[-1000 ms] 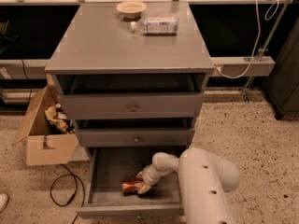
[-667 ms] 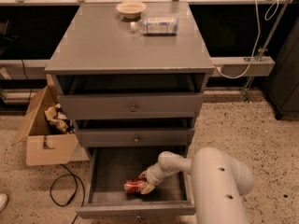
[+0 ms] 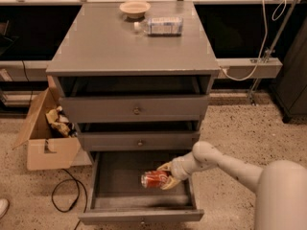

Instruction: Pick coke can from bottom drawer and place on counter

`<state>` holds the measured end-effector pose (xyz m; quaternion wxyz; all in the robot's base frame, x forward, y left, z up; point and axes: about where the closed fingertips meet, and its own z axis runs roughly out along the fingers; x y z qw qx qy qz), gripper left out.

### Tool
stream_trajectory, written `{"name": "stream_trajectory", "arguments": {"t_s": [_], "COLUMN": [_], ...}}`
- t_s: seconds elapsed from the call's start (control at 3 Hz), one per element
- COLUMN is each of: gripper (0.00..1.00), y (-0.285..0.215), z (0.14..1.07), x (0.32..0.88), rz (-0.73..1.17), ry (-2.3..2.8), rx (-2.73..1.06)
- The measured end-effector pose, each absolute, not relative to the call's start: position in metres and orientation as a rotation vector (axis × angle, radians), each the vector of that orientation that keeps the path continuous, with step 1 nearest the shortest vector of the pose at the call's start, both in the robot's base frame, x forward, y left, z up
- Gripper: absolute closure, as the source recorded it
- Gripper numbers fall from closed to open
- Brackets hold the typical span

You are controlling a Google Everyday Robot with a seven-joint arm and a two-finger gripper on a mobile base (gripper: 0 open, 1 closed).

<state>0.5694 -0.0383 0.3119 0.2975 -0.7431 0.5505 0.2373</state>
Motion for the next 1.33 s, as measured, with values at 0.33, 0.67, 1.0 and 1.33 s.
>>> {"name": "stream_trajectory", "arguments": {"t_s": [0.33,0.67,1.0,1.33], "gripper": [1.00,1.00,1.00,1.00], "y": [-0.061,-0.064,-0.065,-0.078], "z": [0.361,0.375,0.385,0.428], "x": [0.573,0.578,0.575,0.566], "rz": [0.603,0.587,0.568,0.478], "ry": [1.475,1.476,1.482,1.520], "rx": [-2.008,-2.014,-2.024,-1.998]}}
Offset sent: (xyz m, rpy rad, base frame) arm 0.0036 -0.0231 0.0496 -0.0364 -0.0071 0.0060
